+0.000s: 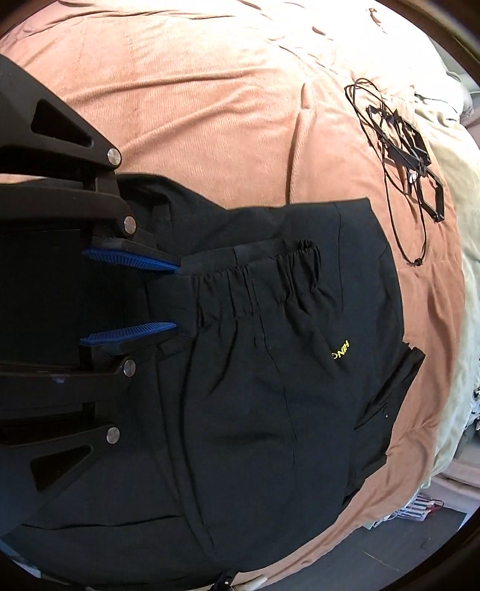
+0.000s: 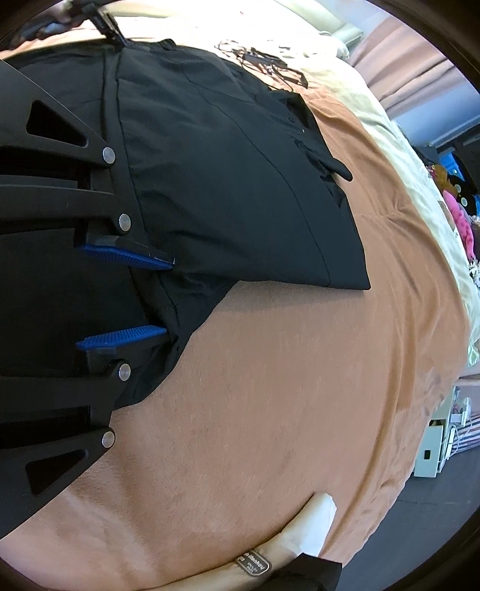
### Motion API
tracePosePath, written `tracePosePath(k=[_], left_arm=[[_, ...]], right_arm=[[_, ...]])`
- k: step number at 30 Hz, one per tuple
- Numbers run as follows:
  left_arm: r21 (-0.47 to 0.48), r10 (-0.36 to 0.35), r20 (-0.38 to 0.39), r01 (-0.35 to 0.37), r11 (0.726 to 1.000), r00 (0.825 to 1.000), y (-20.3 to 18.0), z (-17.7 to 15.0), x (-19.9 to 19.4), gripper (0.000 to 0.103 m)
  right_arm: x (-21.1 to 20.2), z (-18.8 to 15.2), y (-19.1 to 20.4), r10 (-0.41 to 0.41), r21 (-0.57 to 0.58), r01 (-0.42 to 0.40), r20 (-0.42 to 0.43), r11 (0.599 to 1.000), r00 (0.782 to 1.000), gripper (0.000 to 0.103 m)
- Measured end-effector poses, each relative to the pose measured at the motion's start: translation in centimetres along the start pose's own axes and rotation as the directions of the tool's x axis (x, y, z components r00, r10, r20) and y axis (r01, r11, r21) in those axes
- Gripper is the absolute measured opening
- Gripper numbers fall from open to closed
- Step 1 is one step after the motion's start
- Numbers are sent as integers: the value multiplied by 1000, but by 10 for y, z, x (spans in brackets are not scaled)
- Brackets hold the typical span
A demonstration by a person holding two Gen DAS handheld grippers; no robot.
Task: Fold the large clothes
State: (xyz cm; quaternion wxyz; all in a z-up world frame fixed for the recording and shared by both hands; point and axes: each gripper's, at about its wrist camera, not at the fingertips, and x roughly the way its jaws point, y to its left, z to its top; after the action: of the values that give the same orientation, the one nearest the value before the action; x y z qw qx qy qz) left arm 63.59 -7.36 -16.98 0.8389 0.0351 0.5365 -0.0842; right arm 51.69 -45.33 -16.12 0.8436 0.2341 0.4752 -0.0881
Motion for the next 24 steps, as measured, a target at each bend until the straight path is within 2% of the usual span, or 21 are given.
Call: tracePosePath(k=[3,7,9,11,12,13,16,21,24], left_arm=[[-39,-30,55,32,999,998,11,-3,-21,30],[-61,-49,92,55,997,995,22,-12,-50,30],[-71,-63,99,71,995,993,27,-19,-63,31],[-83,-72,109,82,993,991,32,-26,-75,48],[-92,-76,122,87,992,990,34,-32,-83,66],[-98,-77,139,91,991,987,34,-37,-92,79],[-118,-78,180,101,988,981,36,-54,-115,80],[-141,-97,225,130,981,970,36,-89,-148,80],[-118,-24,287,61,991,958,29,-116,-174,80]], right_arm=[[-12,-3,9,-18,-25,18,-7,1000,1000,38],[-44,-13,15,8,-84,-6,23,996,1000,61],[-60,-19,15,11,-109,-7,39,994,999,67],[-74,-25,15,22,-123,-17,46,992,999,70],[-82,-29,13,27,-130,-21,47,991,999,73],[-87,-33,12,28,-131,-22,47,991,998,76],[-110,-46,7,24,-132,-14,70,991,997,86],[-149,-69,-3,60,-128,-45,113,991,992,103],[-168,-82,-12,54,-110,-39,135,993,989,103]])
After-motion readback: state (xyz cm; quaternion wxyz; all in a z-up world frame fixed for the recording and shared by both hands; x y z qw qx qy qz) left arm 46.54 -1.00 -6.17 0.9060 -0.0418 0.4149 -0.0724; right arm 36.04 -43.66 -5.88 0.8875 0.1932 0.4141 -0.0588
